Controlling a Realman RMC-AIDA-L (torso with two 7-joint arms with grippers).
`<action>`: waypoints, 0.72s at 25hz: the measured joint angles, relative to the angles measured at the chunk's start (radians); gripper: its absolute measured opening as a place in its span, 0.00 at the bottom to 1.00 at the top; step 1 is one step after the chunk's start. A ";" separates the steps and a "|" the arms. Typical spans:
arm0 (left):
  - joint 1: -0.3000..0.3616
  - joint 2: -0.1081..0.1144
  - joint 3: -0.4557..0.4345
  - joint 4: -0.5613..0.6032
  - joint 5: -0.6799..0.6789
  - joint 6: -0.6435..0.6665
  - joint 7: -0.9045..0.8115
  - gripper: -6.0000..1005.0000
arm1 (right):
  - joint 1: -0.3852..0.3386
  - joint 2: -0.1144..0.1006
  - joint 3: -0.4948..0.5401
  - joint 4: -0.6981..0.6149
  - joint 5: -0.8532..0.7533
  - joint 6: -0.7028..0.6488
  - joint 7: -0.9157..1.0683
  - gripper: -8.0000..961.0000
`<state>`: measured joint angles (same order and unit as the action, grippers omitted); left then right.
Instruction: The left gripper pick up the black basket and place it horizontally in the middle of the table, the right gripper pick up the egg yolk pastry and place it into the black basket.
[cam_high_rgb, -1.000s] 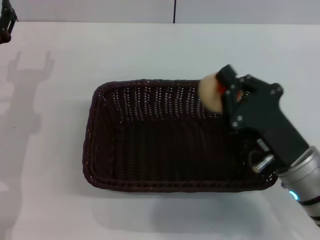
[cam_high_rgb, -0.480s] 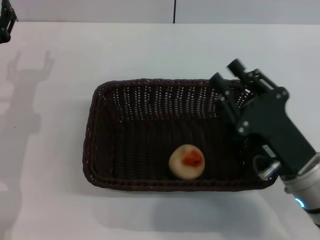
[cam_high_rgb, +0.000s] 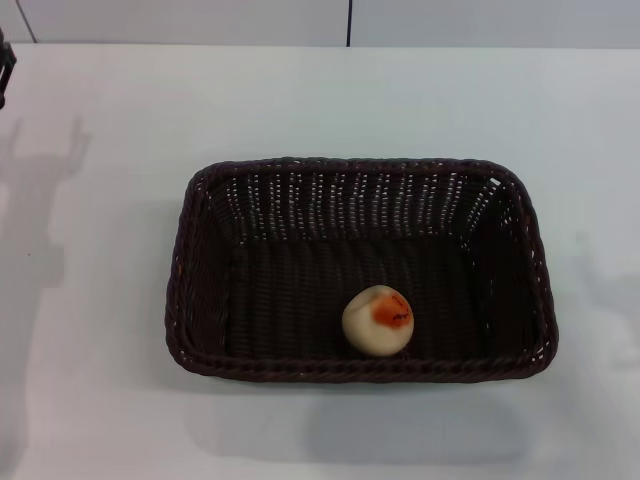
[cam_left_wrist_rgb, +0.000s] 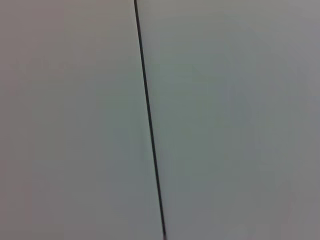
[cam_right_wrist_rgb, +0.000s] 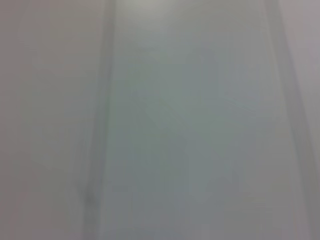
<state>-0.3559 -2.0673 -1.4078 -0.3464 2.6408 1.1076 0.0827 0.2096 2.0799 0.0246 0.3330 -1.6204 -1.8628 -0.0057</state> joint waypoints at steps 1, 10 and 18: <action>0.008 0.000 0.001 0.002 0.001 0.000 0.000 0.81 | -0.025 0.000 0.038 -0.007 0.001 -0.001 0.015 0.73; 0.100 -0.005 0.069 0.005 -0.004 0.024 -0.001 0.81 | -0.163 0.006 0.180 -0.012 0.157 0.020 0.039 0.81; 0.150 -0.008 0.093 0.010 -0.005 0.061 -0.001 0.81 | -0.183 0.008 0.180 -0.008 0.217 0.089 0.061 0.81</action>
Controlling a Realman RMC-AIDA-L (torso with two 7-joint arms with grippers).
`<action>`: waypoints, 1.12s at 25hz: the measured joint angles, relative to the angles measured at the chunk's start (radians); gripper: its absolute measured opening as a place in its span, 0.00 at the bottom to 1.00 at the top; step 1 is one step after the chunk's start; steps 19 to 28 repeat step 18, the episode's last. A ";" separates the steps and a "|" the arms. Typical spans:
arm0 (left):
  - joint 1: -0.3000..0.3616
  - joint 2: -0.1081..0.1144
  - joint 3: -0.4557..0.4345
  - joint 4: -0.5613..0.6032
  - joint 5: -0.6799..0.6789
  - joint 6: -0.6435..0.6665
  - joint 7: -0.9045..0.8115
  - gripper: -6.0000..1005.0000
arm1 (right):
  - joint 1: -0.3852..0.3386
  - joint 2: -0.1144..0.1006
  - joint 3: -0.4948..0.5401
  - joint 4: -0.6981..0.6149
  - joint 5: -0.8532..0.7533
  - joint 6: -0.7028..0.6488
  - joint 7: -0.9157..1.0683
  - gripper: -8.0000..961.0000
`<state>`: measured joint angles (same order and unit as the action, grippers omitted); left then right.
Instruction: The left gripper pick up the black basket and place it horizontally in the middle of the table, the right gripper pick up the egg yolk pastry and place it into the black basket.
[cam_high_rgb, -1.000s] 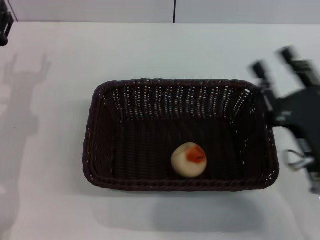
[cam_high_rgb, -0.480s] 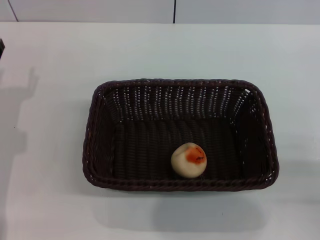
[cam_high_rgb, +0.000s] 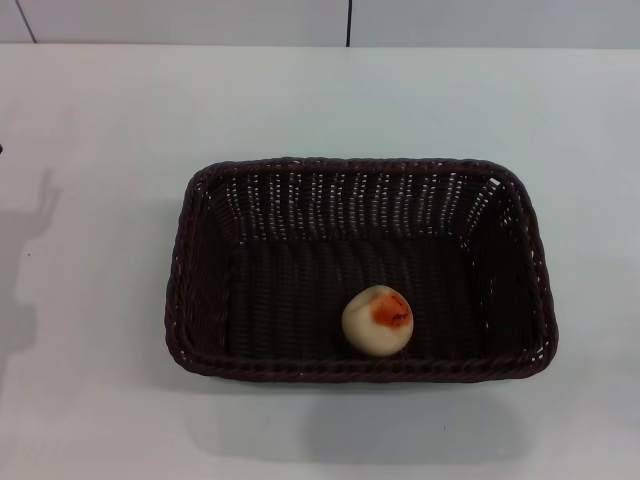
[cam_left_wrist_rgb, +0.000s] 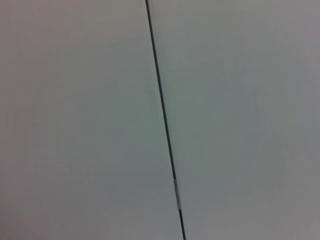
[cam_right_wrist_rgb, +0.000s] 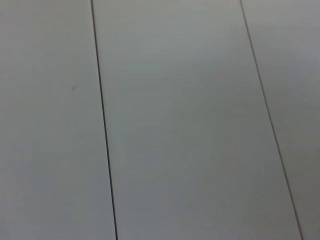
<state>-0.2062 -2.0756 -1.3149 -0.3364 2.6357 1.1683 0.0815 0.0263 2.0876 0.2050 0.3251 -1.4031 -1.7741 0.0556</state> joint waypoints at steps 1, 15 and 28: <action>0.004 0.000 0.000 0.000 0.000 0.001 0.000 0.81 | 0.000 0.000 -0.002 0.000 0.003 0.001 0.007 0.81; 0.031 0.000 0.023 0.010 0.000 0.042 -0.049 0.81 | 0.004 -0.001 -0.003 -0.001 0.006 0.009 0.018 0.81; 0.031 0.001 0.023 0.010 0.000 0.042 -0.049 0.81 | 0.003 -0.001 -0.003 0.000 0.006 0.006 0.018 0.81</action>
